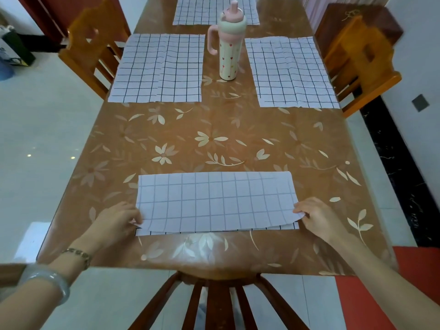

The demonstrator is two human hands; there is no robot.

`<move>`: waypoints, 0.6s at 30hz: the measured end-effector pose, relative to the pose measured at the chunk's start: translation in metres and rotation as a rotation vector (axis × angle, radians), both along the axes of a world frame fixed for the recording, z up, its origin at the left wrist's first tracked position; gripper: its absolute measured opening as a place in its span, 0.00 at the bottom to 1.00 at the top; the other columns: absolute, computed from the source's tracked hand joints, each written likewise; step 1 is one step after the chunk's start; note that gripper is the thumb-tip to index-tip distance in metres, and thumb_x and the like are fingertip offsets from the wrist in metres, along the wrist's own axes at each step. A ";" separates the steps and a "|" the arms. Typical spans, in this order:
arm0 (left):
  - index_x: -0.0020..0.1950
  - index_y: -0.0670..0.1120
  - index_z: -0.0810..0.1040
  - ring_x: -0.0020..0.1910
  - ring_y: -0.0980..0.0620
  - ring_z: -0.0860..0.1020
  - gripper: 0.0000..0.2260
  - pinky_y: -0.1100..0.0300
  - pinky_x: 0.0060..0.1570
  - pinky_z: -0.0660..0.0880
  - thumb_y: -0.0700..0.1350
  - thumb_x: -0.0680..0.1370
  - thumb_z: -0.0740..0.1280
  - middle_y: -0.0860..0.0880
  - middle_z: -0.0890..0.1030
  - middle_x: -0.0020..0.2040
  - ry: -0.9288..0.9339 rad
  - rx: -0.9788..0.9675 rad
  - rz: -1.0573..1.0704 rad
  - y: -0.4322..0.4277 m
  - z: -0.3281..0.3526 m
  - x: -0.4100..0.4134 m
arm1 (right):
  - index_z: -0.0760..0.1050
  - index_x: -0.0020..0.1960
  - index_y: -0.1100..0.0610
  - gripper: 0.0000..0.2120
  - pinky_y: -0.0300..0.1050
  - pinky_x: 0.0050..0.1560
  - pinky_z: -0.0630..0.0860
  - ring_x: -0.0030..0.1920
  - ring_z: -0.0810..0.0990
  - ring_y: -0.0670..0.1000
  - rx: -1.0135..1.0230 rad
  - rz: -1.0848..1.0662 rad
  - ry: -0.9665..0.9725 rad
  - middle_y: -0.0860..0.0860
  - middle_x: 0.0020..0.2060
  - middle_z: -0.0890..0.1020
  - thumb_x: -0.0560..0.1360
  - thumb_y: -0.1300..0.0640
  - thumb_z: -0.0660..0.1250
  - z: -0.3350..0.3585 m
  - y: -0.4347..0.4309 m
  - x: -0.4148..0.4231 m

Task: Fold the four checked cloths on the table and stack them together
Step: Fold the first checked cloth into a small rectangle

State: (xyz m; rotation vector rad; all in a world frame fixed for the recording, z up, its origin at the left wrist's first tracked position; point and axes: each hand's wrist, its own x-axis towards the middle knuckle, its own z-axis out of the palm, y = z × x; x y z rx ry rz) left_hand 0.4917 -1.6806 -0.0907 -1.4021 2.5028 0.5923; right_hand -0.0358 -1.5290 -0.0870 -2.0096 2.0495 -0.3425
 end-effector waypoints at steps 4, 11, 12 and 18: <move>0.54 0.57 0.80 0.58 0.52 0.73 0.17 0.48 0.51 0.76 0.42 0.68 0.72 0.59 0.77 0.54 -0.057 0.020 -0.001 0.005 0.004 -0.004 | 0.83 0.43 0.62 0.18 0.53 0.39 0.81 0.43 0.81 0.60 0.033 0.005 0.004 0.54 0.41 0.85 0.61 0.80 0.70 -0.004 0.002 0.000; 0.59 0.50 0.75 0.59 0.51 0.72 0.17 0.55 0.56 0.70 0.50 0.71 0.58 0.51 0.77 0.58 0.215 -0.099 0.081 0.011 0.021 -0.033 | 0.80 0.56 0.64 0.20 0.54 0.59 0.72 0.57 0.76 0.62 -0.218 -0.218 -0.070 0.59 0.56 0.81 0.67 0.77 0.63 0.012 -0.025 0.033; 0.62 0.47 0.75 0.61 0.49 0.72 0.20 0.57 0.60 0.68 0.51 0.74 0.55 0.49 0.77 0.60 0.263 -0.141 0.077 0.012 0.017 -0.052 | 0.79 0.56 0.64 0.19 0.55 0.62 0.70 0.59 0.75 0.62 -0.257 -0.211 -0.097 0.60 0.57 0.80 0.69 0.74 0.61 0.012 -0.036 0.054; 0.72 0.37 0.68 0.72 0.42 0.66 0.25 0.50 0.72 0.53 0.49 0.81 0.49 0.39 0.69 0.72 0.226 -0.250 -0.097 0.012 -0.027 -0.166 | 0.70 0.68 0.64 0.26 0.52 0.72 0.59 0.69 0.70 0.59 -0.059 0.041 -0.034 0.60 0.67 0.73 0.74 0.56 0.51 -0.025 -0.087 0.189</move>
